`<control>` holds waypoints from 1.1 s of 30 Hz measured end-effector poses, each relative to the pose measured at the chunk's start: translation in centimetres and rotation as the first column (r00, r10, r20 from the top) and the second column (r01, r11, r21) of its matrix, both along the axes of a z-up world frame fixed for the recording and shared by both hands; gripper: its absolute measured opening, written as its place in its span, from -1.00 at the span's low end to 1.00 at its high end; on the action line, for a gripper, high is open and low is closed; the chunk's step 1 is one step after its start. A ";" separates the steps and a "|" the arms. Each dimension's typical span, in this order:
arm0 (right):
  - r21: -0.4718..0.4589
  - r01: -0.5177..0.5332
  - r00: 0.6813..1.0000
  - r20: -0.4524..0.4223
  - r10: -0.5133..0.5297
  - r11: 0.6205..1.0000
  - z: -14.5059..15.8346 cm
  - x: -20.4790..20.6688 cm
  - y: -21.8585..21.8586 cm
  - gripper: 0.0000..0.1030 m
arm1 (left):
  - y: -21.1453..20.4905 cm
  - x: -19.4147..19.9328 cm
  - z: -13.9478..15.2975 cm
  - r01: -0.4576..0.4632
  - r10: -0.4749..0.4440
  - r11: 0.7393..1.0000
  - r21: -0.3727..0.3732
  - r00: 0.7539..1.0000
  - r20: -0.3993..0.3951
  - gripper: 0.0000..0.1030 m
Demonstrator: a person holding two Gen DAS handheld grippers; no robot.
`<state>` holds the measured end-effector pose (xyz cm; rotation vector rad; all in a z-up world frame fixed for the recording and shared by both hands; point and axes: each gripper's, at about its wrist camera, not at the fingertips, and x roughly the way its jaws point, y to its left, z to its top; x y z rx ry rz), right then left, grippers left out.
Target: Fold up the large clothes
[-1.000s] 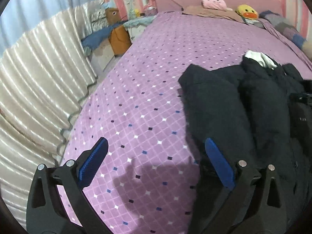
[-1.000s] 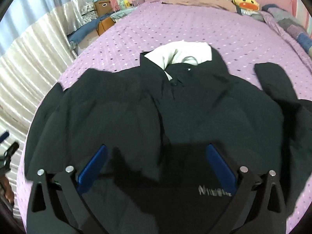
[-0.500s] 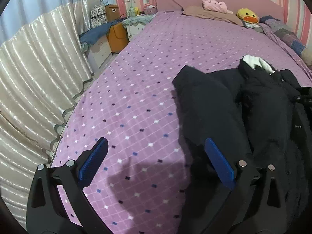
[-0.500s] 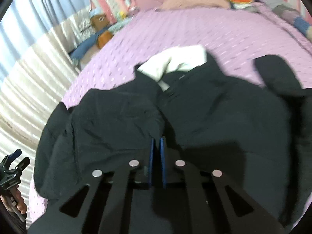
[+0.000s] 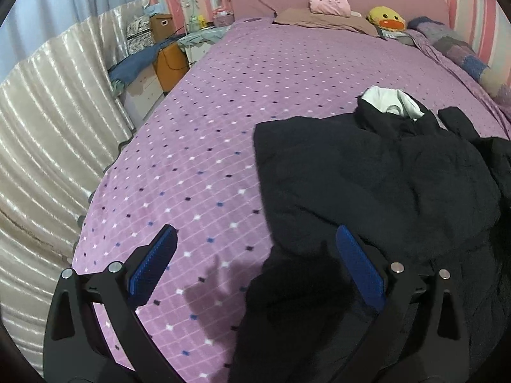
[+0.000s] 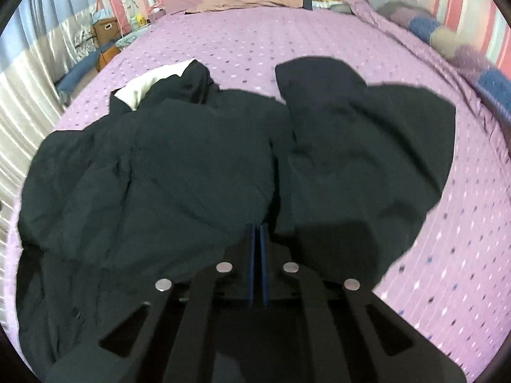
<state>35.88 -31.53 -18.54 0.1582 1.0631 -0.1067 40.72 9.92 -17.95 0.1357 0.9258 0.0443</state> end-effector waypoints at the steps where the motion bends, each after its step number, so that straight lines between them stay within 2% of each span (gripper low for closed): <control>1: 0.005 -0.019 1.000 -0.023 0.019 1.000 -0.1 -0.4 0.2 -0.97 | -0.3 0.1 0.0 0.002 -0.002 1.000 -0.001 1.000 -0.002 0.92; 4: -0.002 -0.040 0.999 0.019 0.040 0.999 0.6 -1.3 0.0 -0.92 | -1.4 0.8 -0.1 0.012 -0.012 1.000 -0.018 1.000 -0.007 0.92; 6: 0.003 -0.032 0.997 0.065 0.032 0.999 2.1 -1.3 -0.6 -0.85 | -2.2 1.0 0.0 0.025 -0.026 1.000 -0.015 1.000 -0.001 0.92; 7: 0.023 -0.027 0.996 0.081 0.025 0.999 2.7 -1.0 -0.7 -0.71 | -2.7 1.2 0.0 0.034 -0.034 0.999 -0.008 0.999 0.002 0.92; 8: 0.034 -0.020 0.995 0.096 0.016 0.999 3.4 -0.2 -0.7 -0.41 | -3.1 1.5 0.1 0.039 -0.039 0.999 -0.001 0.999 0.004 0.92; 10: 0.005 -0.030 0.992 0.125 0.029 1.000 4.1 1.7 0.4 -0.25 | -3.9 2.2 -0.1 0.049 -0.049 0.999 0.013 0.999 0.000 0.92; 13: -0.037 -0.065 0.991 0.117 0.069 0.997 3.0 4.3 2.3 -0.25 | -4.7 3.2 -1.0 0.058 -0.057 0.998 0.031 0.998 -0.017 0.92; 16: -0.047 -0.081 0.995 0.052 0.083 0.996 0.1 6.3 3.1 -0.31 | -5.1 4.4 -2.7 0.057 -0.056 0.998 0.029 0.997 -0.058 0.92; 19: -0.087 -0.082 0.997 0.003 0.082 0.993 -2.0 6.1 3.3 -0.41 | -4.9 5.2 -4.3 0.050 -0.048 0.999 0.014 0.995 -0.084 0.92; 24: -0.113 -0.091 0.996 -0.016 0.090 0.989 -4.2 5.3 3.2 -0.41 | -4.5 5.5 -7.3 0.043 -0.040 0.999 0.018 0.992 -0.117 0.94; 28: -0.085 -0.090 0.996 -0.021 0.088 0.992 -4.1 5.3 2.7 -0.40 | -4.2 5.6 -7.6 0.027 -0.027 1.000 -0.005 0.992 -0.124 0.94; 33: -0.039 -0.103 0.994 0.027 0.105 0.994 -0.3 4.6 1.0 -0.36 | -4.2 4.7 -5.4 0.049 -0.047 0.999 0.023 0.994 -0.098 0.92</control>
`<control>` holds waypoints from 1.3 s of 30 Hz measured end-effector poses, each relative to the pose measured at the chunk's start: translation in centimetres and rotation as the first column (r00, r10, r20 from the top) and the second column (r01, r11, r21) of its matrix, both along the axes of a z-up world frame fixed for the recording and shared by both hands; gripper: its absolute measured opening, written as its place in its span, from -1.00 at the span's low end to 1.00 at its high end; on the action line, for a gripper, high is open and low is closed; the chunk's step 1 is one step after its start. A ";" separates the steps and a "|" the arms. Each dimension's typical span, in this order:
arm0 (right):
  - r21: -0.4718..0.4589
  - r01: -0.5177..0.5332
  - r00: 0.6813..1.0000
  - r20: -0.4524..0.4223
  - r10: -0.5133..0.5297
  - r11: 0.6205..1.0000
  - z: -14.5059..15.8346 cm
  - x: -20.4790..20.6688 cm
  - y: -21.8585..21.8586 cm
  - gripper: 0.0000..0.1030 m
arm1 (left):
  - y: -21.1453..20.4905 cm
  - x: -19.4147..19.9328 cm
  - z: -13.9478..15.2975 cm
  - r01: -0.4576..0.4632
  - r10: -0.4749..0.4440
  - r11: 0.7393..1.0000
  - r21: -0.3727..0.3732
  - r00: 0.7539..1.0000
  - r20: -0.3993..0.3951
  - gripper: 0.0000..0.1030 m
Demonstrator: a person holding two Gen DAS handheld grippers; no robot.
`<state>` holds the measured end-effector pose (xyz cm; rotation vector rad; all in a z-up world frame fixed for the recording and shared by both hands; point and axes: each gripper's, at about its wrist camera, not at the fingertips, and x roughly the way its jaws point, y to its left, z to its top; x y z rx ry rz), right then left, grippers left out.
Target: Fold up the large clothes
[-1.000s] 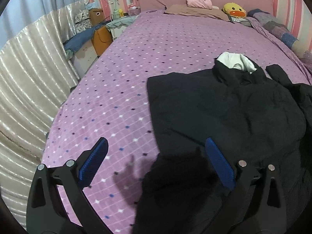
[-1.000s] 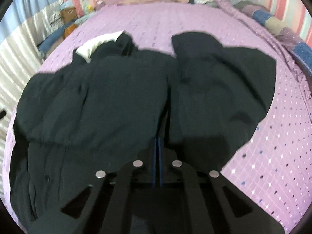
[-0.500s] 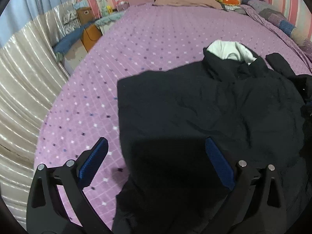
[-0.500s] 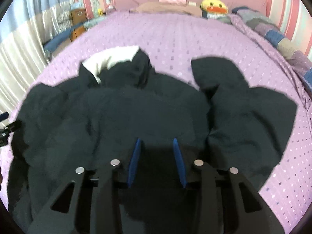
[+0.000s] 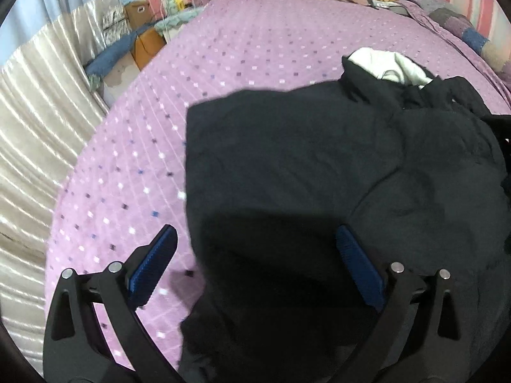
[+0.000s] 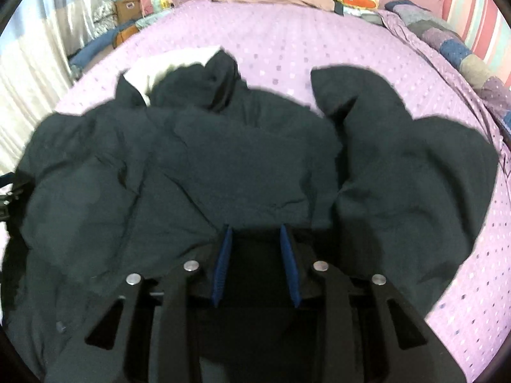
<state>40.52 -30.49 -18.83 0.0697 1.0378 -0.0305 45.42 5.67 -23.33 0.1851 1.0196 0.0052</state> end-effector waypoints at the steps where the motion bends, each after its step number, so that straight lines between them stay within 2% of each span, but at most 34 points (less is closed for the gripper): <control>1: 0.006 0.006 1.000 0.008 -0.006 1.000 0.8 0.1 -0.6 -0.34 | 0.0 -0.2 0.9 0.010 -0.010 1.000 -0.005 1.000 0.009 0.92; 4: 0.020 0.042 0.999 0.021 -0.042 0.999 3.8 1.5 -2.8 -0.32 | -0.2 0.0 2.9 0.026 -0.026 0.999 -0.023 0.999 0.023 0.94; 5: 0.013 0.050 0.998 0.022 -0.051 0.999 4.2 2.0 -3.2 -0.22 | -0.4 0.1 3.3 0.032 -0.031 0.999 -0.027 0.999 0.022 0.94; 7: -0.023 0.068 0.998 0.019 -0.068 0.997 5.2 4.2 -4.3 -0.09 | -1.2 0.7 4.1 0.048 -0.048 0.998 -0.031 0.999 0.010 0.94; 9: -0.064 0.066 0.998 0.002 -0.066 0.996 5.4 6.2 -4.9 -0.09 | -1.9 1.3 4.7 0.066 -0.066 0.998 -0.011 0.998 0.018 0.94; 11: -0.082 0.061 0.997 -0.040 -0.064 0.995 4.9 8.3 -5.6 -0.09 | -2.6 1.8 5.0 0.073 -0.074 0.997 0.018 0.997 0.027 0.94; 17: -0.114 0.057 0.979 -0.190 -0.078 0.992 1.4 12.7 -7.1 -0.09 | -2.3 2.5 4.2 0.066 -0.066 0.998 0.008 0.998 0.005 0.94; 20: -0.167 0.032 0.963 -0.260 -0.076 0.985 0.1 14.3 -7.1 -0.09 | -2.1 4.3 3.5 0.059 -0.059 0.998 0.003 0.998 -0.016 0.94; 24: -0.175 0.046 0.950 -0.298 -0.097 0.984 -0.9 15.7 -7.5 -0.07 | -2.3 6.5 2.6 0.045 -0.044 0.999 0.010 0.998 -0.039 0.94; 27: -0.158 0.067 0.951 -0.288 -0.111 0.985 -1.2 16.7 -7.6 -0.06 | -2.3 6.7 2.4 0.034 -0.034 0.999 -0.009 0.999 -0.039 0.94; 33: -0.162 0.068 0.935 -0.334 -0.120 0.984 -3.5 18.3 -7.4 -0.06 | -2.4 6.4 2.2 0.026 -0.028 0.999 -0.046 0.999 -0.039 0.94; 36: -0.206 0.049 0.929 -0.351 -0.121 0.977 -4.7 18.5 -7.5 -0.13 | -2.5 6.3 2.1 0.034 -0.035 0.999 -0.040 0.999 -0.040 0.94; 38: -0.181 0.067 0.927 -0.352 -0.129 0.981 -5.1 18.4 -8.1 -0.53 | -2.7 6.3 1.8 0.036 -0.037 0.999 -0.029 0.999 -0.038 0.94; 39: -0.169 0.080 0.931 -0.340 -0.134 0.982 -4.9 18.2 -8.5 -0.60 | -2.8 6.2 1.7 0.036 -0.037 0.999 -0.027 0.999 -0.039 0.94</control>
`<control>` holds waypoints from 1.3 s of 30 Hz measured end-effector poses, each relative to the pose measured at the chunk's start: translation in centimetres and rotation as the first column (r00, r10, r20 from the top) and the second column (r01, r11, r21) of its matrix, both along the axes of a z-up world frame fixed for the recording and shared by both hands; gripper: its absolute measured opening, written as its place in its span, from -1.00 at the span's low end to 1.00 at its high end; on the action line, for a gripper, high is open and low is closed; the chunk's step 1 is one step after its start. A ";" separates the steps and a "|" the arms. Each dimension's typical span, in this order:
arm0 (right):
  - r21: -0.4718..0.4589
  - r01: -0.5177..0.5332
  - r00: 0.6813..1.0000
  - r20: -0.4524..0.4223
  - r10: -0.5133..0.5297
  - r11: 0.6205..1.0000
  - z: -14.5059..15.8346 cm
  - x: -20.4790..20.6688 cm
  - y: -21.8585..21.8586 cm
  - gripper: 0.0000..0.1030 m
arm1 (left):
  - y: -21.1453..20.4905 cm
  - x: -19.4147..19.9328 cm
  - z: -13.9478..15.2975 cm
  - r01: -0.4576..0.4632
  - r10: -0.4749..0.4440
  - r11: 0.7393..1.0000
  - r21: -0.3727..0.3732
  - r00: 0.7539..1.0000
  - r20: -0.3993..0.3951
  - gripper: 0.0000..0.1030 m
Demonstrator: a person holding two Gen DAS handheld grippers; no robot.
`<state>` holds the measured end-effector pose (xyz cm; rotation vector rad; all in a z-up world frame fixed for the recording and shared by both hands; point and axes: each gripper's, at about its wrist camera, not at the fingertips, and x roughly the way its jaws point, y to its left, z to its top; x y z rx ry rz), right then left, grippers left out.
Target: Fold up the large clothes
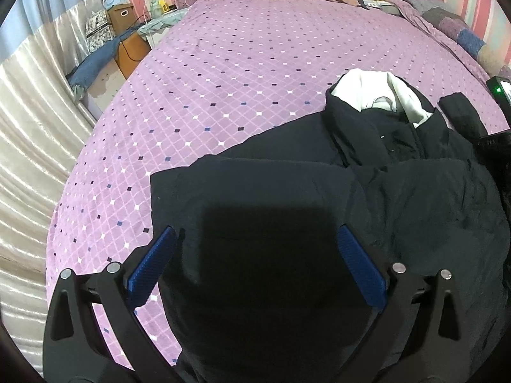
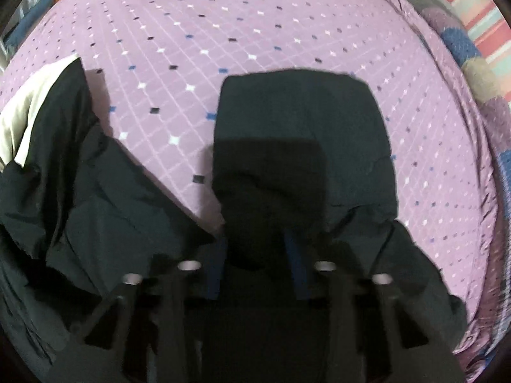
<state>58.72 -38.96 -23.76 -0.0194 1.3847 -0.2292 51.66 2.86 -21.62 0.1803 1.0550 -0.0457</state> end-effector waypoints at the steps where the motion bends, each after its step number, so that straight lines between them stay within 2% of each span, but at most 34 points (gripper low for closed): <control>1: 0.015 0.008 1.000 0.022 -0.008 1.000 0.3 -0.3 -0.4 -0.72 | 0.0 -0.1 -0.1 -0.001 0.001 1.000 0.001 1.000 -0.001 0.94; 2: 0.034 0.016 0.998 0.054 -0.018 0.999 1.0 -0.8 -0.8 -0.80 | 0.1 -0.2 -0.2 -0.003 0.003 1.000 0.000 1.000 -0.005 0.94; 4: 0.069 0.033 0.992 0.117 -0.041 0.997 2.3 -1.9 -1.4 -0.85 | 0.1 -0.6 -0.3 -0.002 0.002 1.000 -0.004 1.000 -0.008 0.94; 7: 0.153 0.053 0.970 0.229 -0.088 0.987 5.1 -4.7 -2.8 -0.86 | 0.2 -1.2 0.0 -0.005 0.005 1.000 -0.005 1.000 -0.003 0.94; 12: 0.292 0.008 0.925 0.361 -0.117 0.956 9.1 -10.3 -3.2 -0.86 | -0.3 -3.4 1.2 0.009 -0.009 1.000 -0.004 1.000 0.018 0.94; 19: 0.394 -0.143 0.884 0.464 -0.062 0.908 12.5 -16.2 2.5 -0.86 | 0.2 -6.5 2.6 -0.006 0.006 1.000 -0.020 1.000 0.027 0.94; 22: 0.478 -0.213 0.846 0.526 -0.084 0.852 14.3 -18.1 5.5 -0.86 | 1.0 -7.8 3.7 -0.020 0.021 1.000 -0.020 0.999 0.041 0.94; 23: 0.503 -0.243 0.845 0.529 -0.073 0.829 14.6 -18.5 7.0 -0.86 | 1.5 -8.3 4.3 -0.026 0.027 0.999 -0.023 0.998 0.051 0.94; 28: 0.473 -0.316 0.867 0.497 0.047 0.822 13.0 -20.0 12.8 -0.86 | 3.2 -10.0 5.2 -0.052 0.053 0.999 -0.009 0.997 0.064 0.94; 31: 0.365 -0.317 0.894 0.423 0.148 0.875 10.3 -20.3 15.1 -0.86 | 4.1 -10.7 5.0 -0.067 0.067 0.998 -0.001 0.997 0.049 0.94; 33: 0.317 -0.288 0.917 0.363 0.165 0.904 9.0 -20.4 15.6 -0.79 | 4.3 -11.3 5.0 -0.070 0.070 0.998 0.001 0.997 0.038 0.94; 34: 0.305 -0.281 0.919 0.359 0.164 0.910 8.9 -20.6 15.3 -0.72 | 4.4 -11.6 5.1 -0.067 0.067 0.998 0.003 0.997 0.038 0.94; 36: 0.266 -0.260 0.924 0.349 0.159 0.928 9.6 -20.9 14.8 -0.47 | 4.1 -11.8 5.4 -0.056 0.055 0.998 0.015 0.998 0.044 0.94; 39: 0.222 -0.267 0.910 0.378 0.170 0.938 12.2 -22.1 14.0 -0.10 | 3.6 -11.9 6.2 -0.036 0.036 0.999 0.016 0.998 0.052 0.94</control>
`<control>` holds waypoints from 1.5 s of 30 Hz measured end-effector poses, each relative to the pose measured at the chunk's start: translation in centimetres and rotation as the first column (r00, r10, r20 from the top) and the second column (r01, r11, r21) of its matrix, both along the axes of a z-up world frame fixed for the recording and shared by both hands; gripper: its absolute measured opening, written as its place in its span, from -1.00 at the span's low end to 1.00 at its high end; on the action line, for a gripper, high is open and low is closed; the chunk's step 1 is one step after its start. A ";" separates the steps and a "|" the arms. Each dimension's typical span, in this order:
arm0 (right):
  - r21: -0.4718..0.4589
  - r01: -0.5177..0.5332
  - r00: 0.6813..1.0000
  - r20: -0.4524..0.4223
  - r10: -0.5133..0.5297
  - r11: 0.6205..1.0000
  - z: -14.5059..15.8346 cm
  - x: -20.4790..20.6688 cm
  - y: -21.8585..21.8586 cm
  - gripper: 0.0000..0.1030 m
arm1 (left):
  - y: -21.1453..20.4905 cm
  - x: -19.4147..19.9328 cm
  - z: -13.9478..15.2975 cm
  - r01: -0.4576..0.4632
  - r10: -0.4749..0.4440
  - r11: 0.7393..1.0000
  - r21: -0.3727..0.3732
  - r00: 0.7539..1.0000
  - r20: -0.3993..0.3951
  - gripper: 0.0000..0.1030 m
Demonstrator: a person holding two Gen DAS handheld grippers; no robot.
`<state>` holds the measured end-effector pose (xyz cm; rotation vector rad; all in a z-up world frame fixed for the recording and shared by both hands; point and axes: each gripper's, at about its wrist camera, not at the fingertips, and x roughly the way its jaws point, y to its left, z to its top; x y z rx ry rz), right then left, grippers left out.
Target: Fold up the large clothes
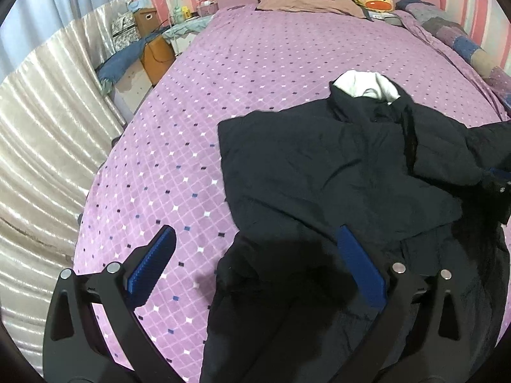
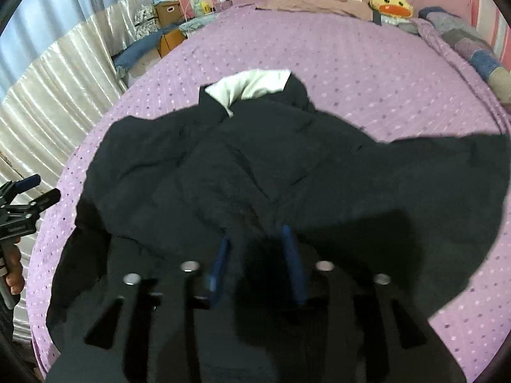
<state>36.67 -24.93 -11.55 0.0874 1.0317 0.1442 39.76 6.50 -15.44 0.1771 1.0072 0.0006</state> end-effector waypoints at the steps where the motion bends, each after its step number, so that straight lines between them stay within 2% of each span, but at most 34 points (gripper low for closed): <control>1: -0.035 0.018 1.000 0.021 -0.017 0.999 1.3 -0.7 -0.5 0.19 | -0.2 0.1 0.2 0.007 -0.007 1.000 -0.002 1.000 0.003 0.94; 2: -0.054 0.032 0.999 0.023 -0.031 0.998 1.8 -1.0 -1.2 0.26 | -0.6 0.2 0.6 0.016 -0.016 1.000 -0.008 1.000 0.007 0.94; 7: -0.114 0.145 0.989 0.017 -0.144 0.983 3.9 -3.4 -6.9 0.26 | -4.7 1.9 1.0 0.080 -0.080 0.996 -0.035 0.997 0.011 0.94; 12: -0.118 0.234 0.972 0.007 -0.235 0.965 2.8 -5.1 -13.1 0.28 | -10.4 4.4 -0.2 0.170 -0.171 0.983 -0.067 0.985 -0.006 0.94; 18: 0.012 0.340 0.940 -0.020 -0.340 0.940 -0.9 -5.1 -18.8 0.29 | -15.3 7.8 -3.0 0.223 -0.234 0.966 -0.132 0.970 -0.071 0.94; 20: 0.084 0.371 0.929 -0.051 -0.368 0.925 -2.5 -4.5 -20.0 0.37 | -16.6 9.3 -4.6 0.232 -0.248 0.962 -0.144 0.963 -0.104 0.94; 22: 0.196 0.398 0.917 -0.101 -0.385 0.896 -4.6 -3.5 -21.2 0.41 | -17.6 10.5 -6.2 0.234 -0.255 0.961 -0.146 0.956 -0.147 0.94; 25: 0.309 0.434 0.901 -0.139 -0.411 0.846 -7.0 -2.2 -22.3 0.44 | -18.4 11.9 -8.0 0.226 -0.260 0.957 -0.179 0.947 -0.190 0.91; 26: 0.340 0.445 0.895 -0.147 -0.420 0.829 -7.8 -1.8 -22.7 0.44 | -18.4 12.0 -8.1 0.226 -0.263 0.955 -0.193 0.945 -0.193 0.86; 27: 0.362 0.447 0.894 -0.149 -0.422 0.818 -8.5 -1.5 -22.8 0.43 | -18.5 12.1 -8.3 0.229 -0.272 0.949 -0.215 0.943 -0.195 0.65; 28: 0.372 0.444 0.895 -0.149 -0.420 0.815 -8.9 -1.3 -22.6 0.37 | -18.6 12.2 -8.4 0.233 -0.279 0.945 -0.231 0.940 -0.196 0.35; 29: 0.379 0.433 0.900 -0.145 -0.410 0.818 -9.3 -0.9 -22.4 0.15 | -18.8 12.1 -8.4 0.241 -0.294 0.937 -0.252 0.935 -0.197 0.20; 30: 0.378 0.421 0.906 -0.139 -0.399 0.825 -9.4 -0.7 -22.2 0.01 | -19.0 12.0 -8.4 0.249 -0.304 0.932 -0.263 0.932 -0.197 -0.16; 31: 0.359 0.409 0.912 -0.128 -0.390 0.839 -9.5 -0.3 -21.9 -0.19 | -19.6 11.8 -8.2 0.264 -0.318 0.928 -0.262 0.928 -0.194 -0.35; 34: 0.304 0.377 0.926 -0.099 -0.365 0.875 -9.1 0.3 -21.3 -0.75 | -20.9 10.8 -7.7 0.305 -0.330 0.938 -0.165 0.931 -0.157 -0.55; 35: 0.295 0.375 0.927 -0.096 -0.364 0.879 -8.9 0.2 -21.3 -0.83 | -21.0 10.7 -7.6 0.310 -0.333 0.938 -0.155 0.931 -0.152 -0.60; 37: 0.273 0.367 0.930 -0.083 -0.358 0.889 -8.0 0.2 -21.1 -0.91 | -20.7 10.5 -6.9 0.312 -0.336 0.935 -0.167 0.932 -0.137 -0.78; 39: 0.264 0.371 0.928 -0.074 -0.364 0.890 -7.1 -0.1 -21.0 -0.93 | -20.0 10.2 -5.7 0.305 -0.328 0.934 -0.184 0.939 -0.106 -0.82; 41: 0.273 0.372 0.926 -0.051 -0.373 0.887 -6.0 -0.4 -20.5 -0.95 | -19.0 9.5 -3.8 0.276 -0.290 0.945 -0.176 0.955 -0.060 -0.83; 45: 0.259 0.327 0.941 0.004 -0.339 0.909 -3.4 -0.1 -17.8 -0.95 | -15.1 7.9 -0.6 0.219 -0.219 0.960 -0.173 0.975 0.019 -0.85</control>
